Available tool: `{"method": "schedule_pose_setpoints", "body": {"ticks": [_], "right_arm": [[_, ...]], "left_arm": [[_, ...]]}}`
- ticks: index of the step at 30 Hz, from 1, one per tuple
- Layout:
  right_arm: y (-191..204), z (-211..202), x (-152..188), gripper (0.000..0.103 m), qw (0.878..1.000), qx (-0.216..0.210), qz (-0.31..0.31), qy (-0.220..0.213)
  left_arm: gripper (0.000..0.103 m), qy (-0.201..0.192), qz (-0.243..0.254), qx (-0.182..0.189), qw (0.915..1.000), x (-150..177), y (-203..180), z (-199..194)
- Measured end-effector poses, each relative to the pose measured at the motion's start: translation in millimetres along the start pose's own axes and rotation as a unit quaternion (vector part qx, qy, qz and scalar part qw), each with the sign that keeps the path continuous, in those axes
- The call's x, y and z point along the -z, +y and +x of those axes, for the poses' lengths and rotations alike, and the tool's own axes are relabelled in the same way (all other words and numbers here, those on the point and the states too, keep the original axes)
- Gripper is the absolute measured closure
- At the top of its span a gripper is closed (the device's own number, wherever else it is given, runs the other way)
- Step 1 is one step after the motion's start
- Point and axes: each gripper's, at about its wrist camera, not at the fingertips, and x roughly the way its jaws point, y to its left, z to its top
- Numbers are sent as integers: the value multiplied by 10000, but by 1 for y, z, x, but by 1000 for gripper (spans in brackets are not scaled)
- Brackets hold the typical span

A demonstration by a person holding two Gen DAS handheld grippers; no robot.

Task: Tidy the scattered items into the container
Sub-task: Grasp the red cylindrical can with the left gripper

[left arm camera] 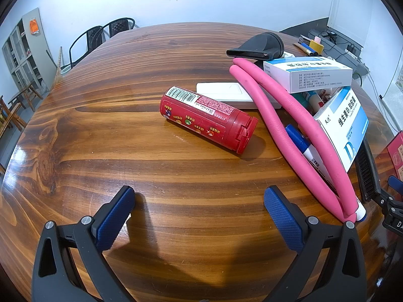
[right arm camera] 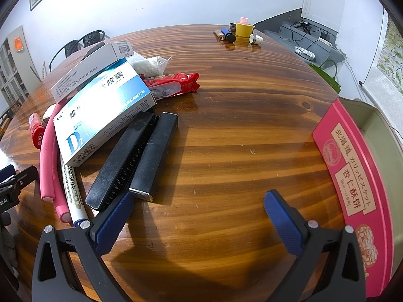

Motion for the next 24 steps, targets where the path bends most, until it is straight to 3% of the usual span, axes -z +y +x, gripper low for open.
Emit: {"method": "schedule_pose_setpoints", "body": {"ticks": [10,13,17,24], "right_arm": [[1,12,-16,0,9992,115,254,271],[1,7,-14,0,9991,125,253,306],[2,6,-11,0,9992,140,248,292],[2,7,-12,0,9992,149,257,272]], "left_arm": [[0,181,169,116,9996,-10,-1,7],[5,332,111,160,9993,-21,-1,10],[6,226,-316,268,9989,-44,2,3],[6,633,-940,50,9935,-71,-1,29]]}}
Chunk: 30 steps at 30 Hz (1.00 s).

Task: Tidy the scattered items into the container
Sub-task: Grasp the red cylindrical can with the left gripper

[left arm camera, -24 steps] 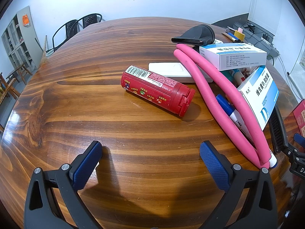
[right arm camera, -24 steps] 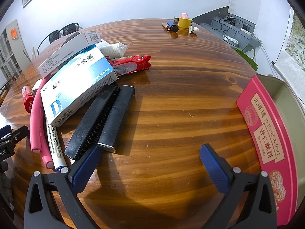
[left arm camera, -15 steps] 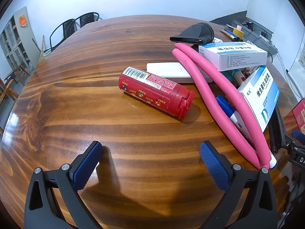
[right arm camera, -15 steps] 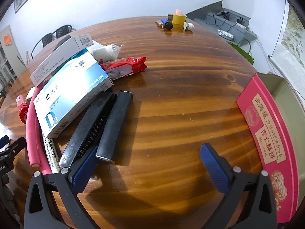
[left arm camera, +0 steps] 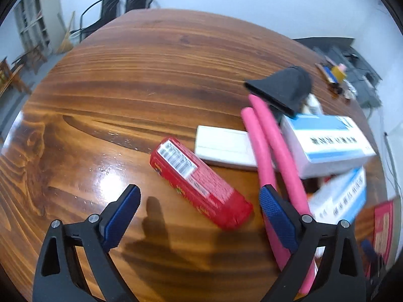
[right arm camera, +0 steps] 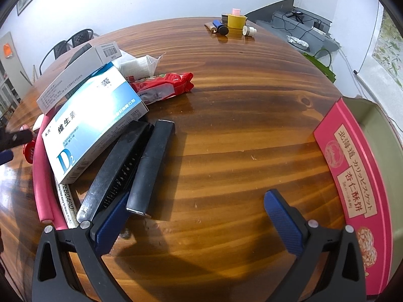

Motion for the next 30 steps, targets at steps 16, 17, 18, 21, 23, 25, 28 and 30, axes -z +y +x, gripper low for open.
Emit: {"method": "schedule_pose_setpoints", "body": {"ticks": [16,17,18,21,23,25,28,30], "right_arm": [[-1,2,-5,0,9999,-48,-85,120],[-1,3,-7,0,9998,-54,-93,159],[-1,4,-9,0,9997,-57,-94,219],[-3,8,-15,0,9993,-47,-80,370],[-5,10,-20,0,9990,-34,-62,441],[-5,11,-22,0,9989,-23,-67,474],[-6,11,-24,2,9988,-24,-76,493],[-7,10,-24,3,9986,-31,-68,514]], "left_arm": [[11,137,372,-446,9982,20,31,5],[15,125,396,-432,9982,21,32,4],[21,118,420,-404,9982,14,36,2],[42,48,653,-274,9975,10,29,-1],[61,9,832,-163,9964,7,21,-1],[69,15,972,-101,9952,4,17,0],[69,-17,998,-92,9950,8,14,-4],[69,-1,1058,-35,9944,2,17,-2]]}}
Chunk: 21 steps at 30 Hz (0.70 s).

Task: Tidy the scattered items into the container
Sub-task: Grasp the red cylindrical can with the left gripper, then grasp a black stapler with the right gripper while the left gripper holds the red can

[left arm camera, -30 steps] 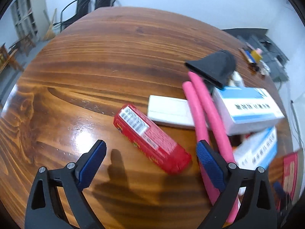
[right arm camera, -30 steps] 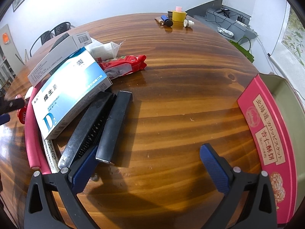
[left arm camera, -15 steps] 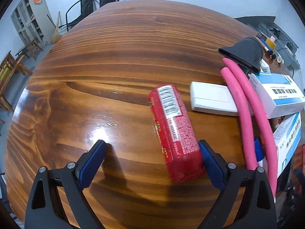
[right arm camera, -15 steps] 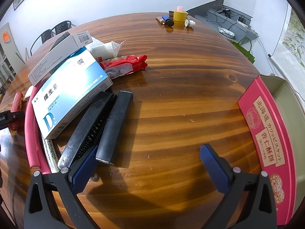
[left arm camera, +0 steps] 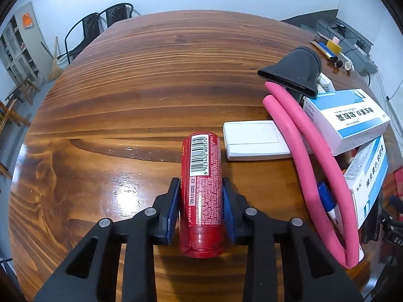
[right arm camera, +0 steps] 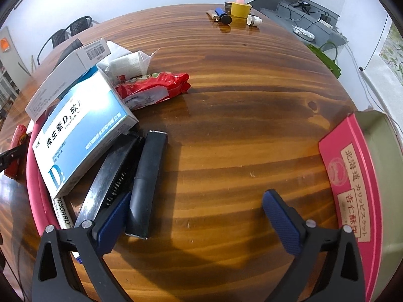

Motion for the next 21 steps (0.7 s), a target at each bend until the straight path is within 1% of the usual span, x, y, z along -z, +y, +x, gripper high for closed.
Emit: {"method": "schedule_pose_setpoints", "body": {"ticks": [1,3,4,6,8,11,13,15,17,19,20,21], "right_arm": [[0,0,0,3,10000,-5,-4,13],[1,0,0,2,9999,-97,-103,29],[3,0,1,0,9997,-160,-191,33],[6,-1,5,0,9989,-213,-392,-115],[5,-4,9,0,9983,-250,-453,-252],[4,-8,13,0,9975,-395,-538,-236],[-6,-14,15,0,9975,-603,-280,-221],[-10,-15,16,1,9984,-530,-176,-130],[-14,-18,16,6,9984,-551,-120,-81],[-22,-24,15,12,9956,-935,115,-28],[-24,-27,16,12,9936,-1100,241,-23],[-26,-30,18,12,9935,-1100,283,-43]], "left_arm": [[69,-4,16,1,10000,0,-1,-1],[69,-19,22,2,10000,11,2,-13],[69,-27,14,9,10000,14,5,-11],[69,-33,7,11,10000,16,6,-13],[69,-41,1,7,10000,12,5,-7],[69,-56,16,1,10000,5,5,1],[69,-73,31,-1,10000,7,4,-3],[69,-83,40,0,10000,7,4,-2],[69,-84,39,3,10000,7,4,0],[69,-88,43,12,10000,6,3,1],[69,-90,45,14,9999,6,3,1],[69,-89,43,12,9999,5,3,3]]}}
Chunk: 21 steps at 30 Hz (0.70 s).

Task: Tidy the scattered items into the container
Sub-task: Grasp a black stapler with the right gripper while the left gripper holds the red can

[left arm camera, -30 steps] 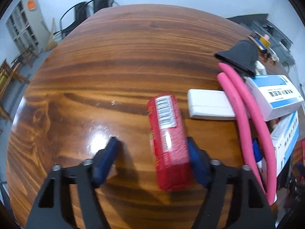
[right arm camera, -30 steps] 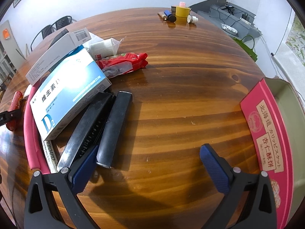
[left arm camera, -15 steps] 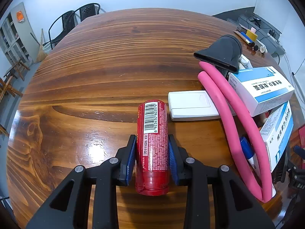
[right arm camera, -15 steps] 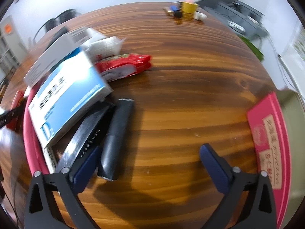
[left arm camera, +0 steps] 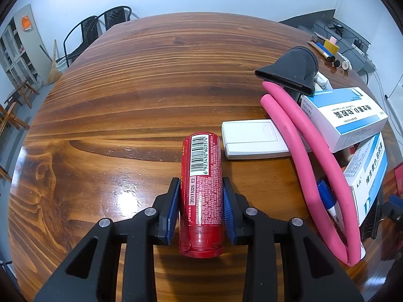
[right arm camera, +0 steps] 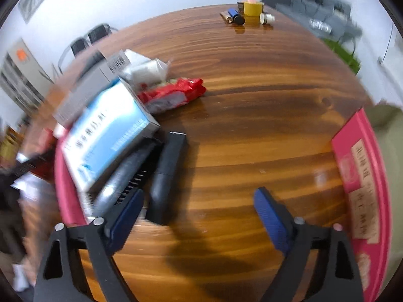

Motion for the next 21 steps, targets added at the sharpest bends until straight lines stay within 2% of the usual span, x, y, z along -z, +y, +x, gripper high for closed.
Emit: {"method": "schedule_pose_setpoints", "body": {"ticks": [3,6,8,11,15,19,21], "right_arm": [[-1,-3,3,12,9998,162,-60,33],[-2,-1,0,17,9997,201,-57,155],[9,8,-13,35,9995,139,-184,211],[25,16,-18,53,9981,250,-484,282],[37,32,-27,58,9955,438,-780,297],[42,36,-30,80,9943,528,-876,313],[40,35,-29,81,9945,509,-861,309]], "left_arm": [[69,-11,-1,0,10000,0,-1,2],[69,-8,0,12,10000,-1,0,4],[69,-7,-3,11,10000,-1,0,4],[69,-6,7,17,10000,-2,1,5],[69,11,20,27,10000,-2,0,4],[69,31,70,28,10000,-4,-1,5],[69,10,83,21,10000,-4,-1,6]]}}
